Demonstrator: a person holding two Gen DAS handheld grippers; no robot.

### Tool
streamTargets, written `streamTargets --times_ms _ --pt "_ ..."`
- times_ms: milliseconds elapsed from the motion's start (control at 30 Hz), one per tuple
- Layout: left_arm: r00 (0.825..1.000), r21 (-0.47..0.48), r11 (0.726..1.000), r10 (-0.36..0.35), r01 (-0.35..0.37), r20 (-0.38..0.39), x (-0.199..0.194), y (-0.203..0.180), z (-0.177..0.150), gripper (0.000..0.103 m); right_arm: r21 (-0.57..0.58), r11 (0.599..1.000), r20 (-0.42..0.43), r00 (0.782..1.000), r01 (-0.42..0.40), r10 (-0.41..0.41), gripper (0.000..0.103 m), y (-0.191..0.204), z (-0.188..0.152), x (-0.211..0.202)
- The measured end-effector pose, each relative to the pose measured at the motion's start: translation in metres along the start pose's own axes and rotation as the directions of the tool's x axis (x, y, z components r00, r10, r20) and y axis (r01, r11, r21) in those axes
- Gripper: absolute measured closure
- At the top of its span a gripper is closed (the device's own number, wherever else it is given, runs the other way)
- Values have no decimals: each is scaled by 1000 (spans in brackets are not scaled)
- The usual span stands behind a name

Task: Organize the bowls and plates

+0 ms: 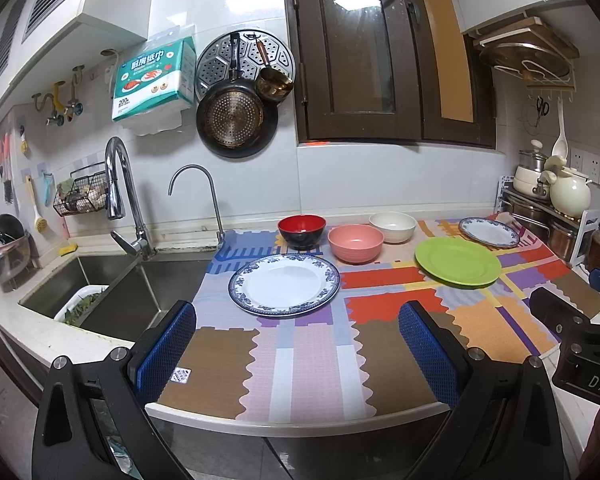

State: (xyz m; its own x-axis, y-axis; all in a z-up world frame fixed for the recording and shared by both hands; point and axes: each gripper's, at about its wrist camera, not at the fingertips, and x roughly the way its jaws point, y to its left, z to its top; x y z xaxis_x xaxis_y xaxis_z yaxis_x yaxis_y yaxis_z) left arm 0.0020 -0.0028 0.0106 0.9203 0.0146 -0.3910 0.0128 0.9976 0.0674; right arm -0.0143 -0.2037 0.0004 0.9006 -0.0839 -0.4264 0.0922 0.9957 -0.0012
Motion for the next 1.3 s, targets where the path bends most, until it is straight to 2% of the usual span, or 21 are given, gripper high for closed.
streamTargets --times_ms 867,1133,1300 --pt "1000 5 1000 -6 6 -7 9 -9 2 0 2 1000 -3 1000 6 -6 1 -5 1 4" --pt "1000 -4 1000 13 -13 -28 21 -22 1 0 -4 1000 -19 1000 -11 11 1 -17 3 19" --pt "998 -21 999 49 -50 -50 33 -29 3 0 -23 999 -21 999 -30 30 1 -21 7 33"
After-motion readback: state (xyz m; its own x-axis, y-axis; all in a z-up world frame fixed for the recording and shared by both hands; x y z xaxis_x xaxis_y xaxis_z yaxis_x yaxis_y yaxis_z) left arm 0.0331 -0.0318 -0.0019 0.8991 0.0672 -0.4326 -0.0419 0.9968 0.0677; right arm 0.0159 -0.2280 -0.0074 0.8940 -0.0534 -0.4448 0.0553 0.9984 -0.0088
